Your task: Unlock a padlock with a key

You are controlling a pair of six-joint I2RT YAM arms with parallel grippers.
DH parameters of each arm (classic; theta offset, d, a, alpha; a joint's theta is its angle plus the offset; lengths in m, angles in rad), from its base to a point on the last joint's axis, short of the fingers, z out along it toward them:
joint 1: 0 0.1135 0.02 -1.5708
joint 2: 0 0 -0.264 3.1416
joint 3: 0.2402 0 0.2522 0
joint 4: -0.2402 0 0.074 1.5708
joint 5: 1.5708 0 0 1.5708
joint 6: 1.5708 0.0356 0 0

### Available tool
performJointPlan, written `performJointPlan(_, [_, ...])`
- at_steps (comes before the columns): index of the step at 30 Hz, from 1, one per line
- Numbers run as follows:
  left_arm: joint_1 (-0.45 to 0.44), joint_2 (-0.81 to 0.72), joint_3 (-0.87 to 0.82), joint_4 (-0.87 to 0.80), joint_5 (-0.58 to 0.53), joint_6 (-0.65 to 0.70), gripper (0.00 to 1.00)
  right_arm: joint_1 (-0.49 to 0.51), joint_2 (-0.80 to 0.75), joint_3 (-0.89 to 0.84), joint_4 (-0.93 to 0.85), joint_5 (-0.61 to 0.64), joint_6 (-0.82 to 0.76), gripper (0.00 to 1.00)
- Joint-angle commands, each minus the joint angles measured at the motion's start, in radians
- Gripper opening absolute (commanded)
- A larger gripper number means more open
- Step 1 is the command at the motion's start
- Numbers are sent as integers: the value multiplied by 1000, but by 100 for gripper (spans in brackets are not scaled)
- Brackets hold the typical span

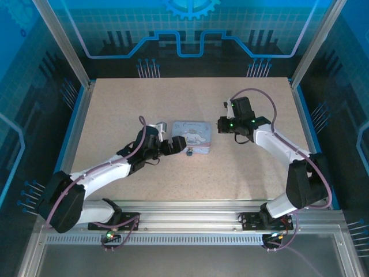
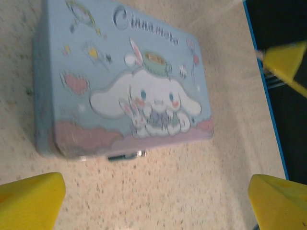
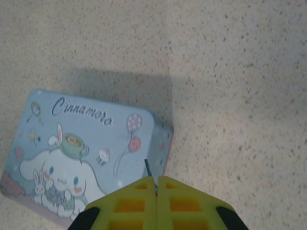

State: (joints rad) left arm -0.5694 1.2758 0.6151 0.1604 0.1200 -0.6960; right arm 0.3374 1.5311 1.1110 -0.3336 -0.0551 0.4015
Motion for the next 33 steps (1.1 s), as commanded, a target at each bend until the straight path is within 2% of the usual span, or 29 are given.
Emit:
performJointPlan(1, [-52,-26,-72,86,-28,20,99,-17,67,78,-22,5,-29,0])
performJointPlan(4, [-107,-1,-126,201,-103,13,99,-21,126,130,-21,5,-25,0])
performJointPlan(7, [-174,50,-200,409,-205,59,99,-24,176,170,-17,10,-18,0])
performJointPlan(10, [-190,141,-202,527,-228,70,99,-24,212,195,-15,8,-12,0])
performJointPlan(15, [-250,306,-178,710,-295,163,99,-25,249,215,-5,18,-13,0])
performJointPlan(20, [-263,452,-166,899,-333,176,99,-27,276,224,2,18,-14,0])
performJointPlan(25, [-278,533,-120,923,-338,196,99,-29,302,233,8,14,-15,0])
performJointPlan(33, [-278,605,-75,952,-239,173,97,-28,347,238,21,-10,-7,0])
